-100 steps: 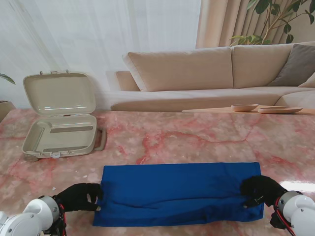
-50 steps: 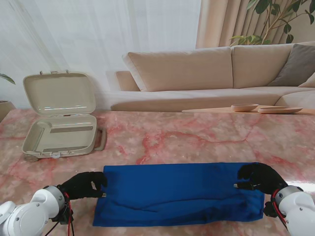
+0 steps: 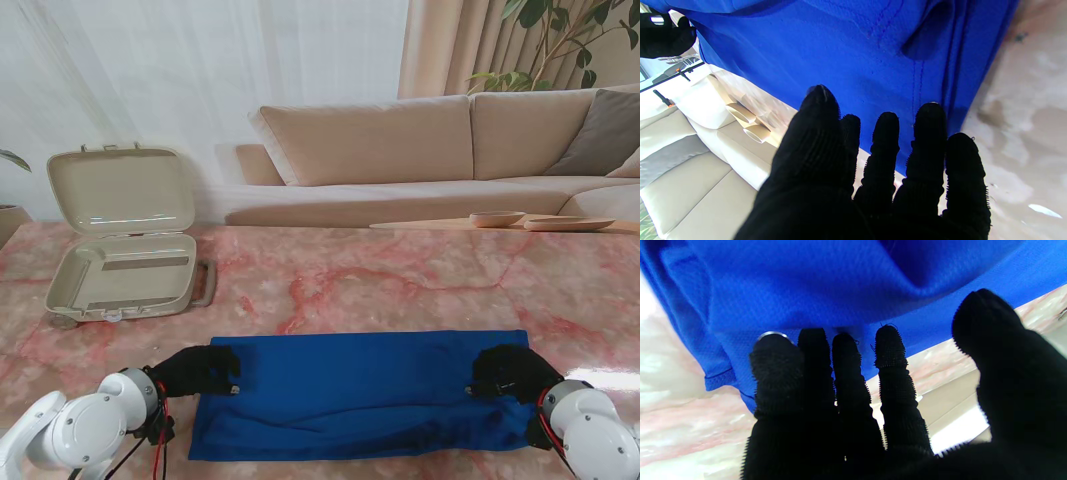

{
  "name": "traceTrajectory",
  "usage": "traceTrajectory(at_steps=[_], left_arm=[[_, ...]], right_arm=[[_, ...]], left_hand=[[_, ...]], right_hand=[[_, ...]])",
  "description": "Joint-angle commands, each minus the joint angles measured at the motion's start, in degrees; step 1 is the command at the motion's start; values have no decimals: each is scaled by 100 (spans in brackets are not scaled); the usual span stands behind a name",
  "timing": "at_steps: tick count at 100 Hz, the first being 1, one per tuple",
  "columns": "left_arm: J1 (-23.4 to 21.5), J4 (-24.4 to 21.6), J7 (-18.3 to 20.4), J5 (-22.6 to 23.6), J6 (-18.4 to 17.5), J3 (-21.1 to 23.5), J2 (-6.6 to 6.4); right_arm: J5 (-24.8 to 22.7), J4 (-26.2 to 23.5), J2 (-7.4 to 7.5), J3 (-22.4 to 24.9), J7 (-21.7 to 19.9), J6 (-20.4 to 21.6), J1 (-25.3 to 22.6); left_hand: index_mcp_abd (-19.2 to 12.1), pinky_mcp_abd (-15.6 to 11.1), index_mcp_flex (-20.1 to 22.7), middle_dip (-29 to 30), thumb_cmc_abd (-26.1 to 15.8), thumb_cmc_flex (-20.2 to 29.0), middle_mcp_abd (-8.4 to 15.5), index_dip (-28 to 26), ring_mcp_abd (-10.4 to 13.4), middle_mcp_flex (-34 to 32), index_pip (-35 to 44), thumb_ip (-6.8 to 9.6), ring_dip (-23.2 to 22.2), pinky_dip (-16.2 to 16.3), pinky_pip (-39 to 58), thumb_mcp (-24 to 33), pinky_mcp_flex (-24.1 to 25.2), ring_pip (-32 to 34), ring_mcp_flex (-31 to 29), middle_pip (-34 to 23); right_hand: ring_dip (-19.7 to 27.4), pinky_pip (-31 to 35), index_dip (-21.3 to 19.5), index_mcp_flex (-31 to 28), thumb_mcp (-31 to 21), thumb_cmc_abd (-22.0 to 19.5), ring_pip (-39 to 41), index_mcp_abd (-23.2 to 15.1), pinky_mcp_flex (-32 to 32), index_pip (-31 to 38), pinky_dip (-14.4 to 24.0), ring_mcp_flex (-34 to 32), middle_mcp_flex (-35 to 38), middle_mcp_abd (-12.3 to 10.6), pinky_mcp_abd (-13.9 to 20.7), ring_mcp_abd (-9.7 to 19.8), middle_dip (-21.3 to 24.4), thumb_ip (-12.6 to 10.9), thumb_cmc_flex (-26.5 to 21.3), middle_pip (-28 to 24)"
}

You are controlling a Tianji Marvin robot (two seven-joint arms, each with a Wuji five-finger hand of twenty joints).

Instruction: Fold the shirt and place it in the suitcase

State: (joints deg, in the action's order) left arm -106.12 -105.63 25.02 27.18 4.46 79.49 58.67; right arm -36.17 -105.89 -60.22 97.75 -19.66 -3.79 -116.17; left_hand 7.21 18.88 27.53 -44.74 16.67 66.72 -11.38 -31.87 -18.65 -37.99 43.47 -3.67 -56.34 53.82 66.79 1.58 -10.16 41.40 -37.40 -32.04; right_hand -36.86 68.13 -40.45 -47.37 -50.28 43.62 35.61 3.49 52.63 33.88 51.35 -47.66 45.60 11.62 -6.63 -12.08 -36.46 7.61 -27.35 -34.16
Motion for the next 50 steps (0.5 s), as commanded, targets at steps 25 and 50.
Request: traceTrajectory(at_steps=[25, 50], left_arm=[[363, 471, 24, -138, 131, -341, 14], [698, 830, 73, -177, 214, -524, 8]], right_arm=[[368, 439, 32, -325, -255, -311, 343], [440, 772, 53, -610, -295, -431, 723]], left_hand=[[150, 109, 59, 535, -348, 309, -95, 30, -251, 241, -258, 59, 207, -74, -102, -218, 177, -191, 289, -87], [190, 96, 59, 637, -434, 244, -111, 68, -245, 299, -376, 59, 326, -104, -165, -238, 227, -330, 352, -3]], right_hand=[[708, -805, -155, -279, -269, -68, -857, 103, -2628, -158, -954, -312, 316, 221, -1443, -450, 371, -310, 65, 226], [953, -328, -121, -292, -230, -314, -1320, 91, -2841, -200, -1582, -210, 377, 157, -1325, -341, 483, -332, 100, 354]])
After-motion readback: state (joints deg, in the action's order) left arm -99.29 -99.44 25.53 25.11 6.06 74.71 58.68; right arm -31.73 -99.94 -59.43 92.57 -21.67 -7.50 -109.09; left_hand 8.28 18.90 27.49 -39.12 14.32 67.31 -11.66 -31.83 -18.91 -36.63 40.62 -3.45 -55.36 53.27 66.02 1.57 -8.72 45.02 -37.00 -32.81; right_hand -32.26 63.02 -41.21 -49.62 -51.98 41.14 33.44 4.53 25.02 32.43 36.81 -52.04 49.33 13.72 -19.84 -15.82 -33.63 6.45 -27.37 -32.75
